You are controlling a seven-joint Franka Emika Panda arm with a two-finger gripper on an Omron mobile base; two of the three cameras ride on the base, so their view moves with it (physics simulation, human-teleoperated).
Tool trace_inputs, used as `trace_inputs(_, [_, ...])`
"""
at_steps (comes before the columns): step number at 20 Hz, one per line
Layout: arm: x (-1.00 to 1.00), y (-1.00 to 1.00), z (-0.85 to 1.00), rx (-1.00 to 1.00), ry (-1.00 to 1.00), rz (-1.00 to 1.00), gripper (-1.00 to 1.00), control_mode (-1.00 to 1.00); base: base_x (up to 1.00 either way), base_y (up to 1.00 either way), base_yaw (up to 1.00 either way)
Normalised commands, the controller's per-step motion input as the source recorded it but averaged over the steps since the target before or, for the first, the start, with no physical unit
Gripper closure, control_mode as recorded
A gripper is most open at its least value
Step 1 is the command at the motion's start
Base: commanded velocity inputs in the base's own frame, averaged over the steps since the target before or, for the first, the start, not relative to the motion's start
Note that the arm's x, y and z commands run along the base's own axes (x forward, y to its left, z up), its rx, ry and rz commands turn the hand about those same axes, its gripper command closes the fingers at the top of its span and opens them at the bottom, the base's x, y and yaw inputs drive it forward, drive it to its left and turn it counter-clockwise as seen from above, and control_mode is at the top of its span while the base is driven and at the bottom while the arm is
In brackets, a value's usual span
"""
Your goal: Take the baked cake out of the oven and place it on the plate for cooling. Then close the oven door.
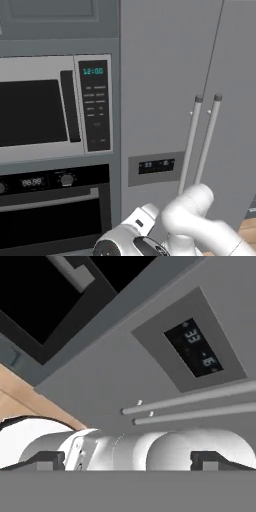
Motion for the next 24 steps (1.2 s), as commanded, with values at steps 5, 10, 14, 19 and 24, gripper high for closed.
trace_inputs(5, [0.12, -0.19, -0.67, 0.0, -0.09, -0.06, -1.0, -1.0, 0.0, 0.0, 0.0])
trace_inputs(10, [0.31, -0.02, -0.56, -0.02, -0.13, -0.13, -1.0, -1.0, 0.0, 0.0, 0.0])
trace_inputs(14, [0.43, 0.0, -0.34, -0.01, -0.16, -0.13, -1.0, -1.0, 0.0, 0.0, 0.0])
trace_inputs(19, [0.35, 0.0, -0.13, 0.0, -0.19, -0.08, -1.0, -1.0, 0.0, 0.0, 0.0])
trace_inputs(24, [0.03, 0.15, -0.05, 0.0, -0.16, -0.02, -1.0, -1.0, 0.0, 0.0, 0.0])
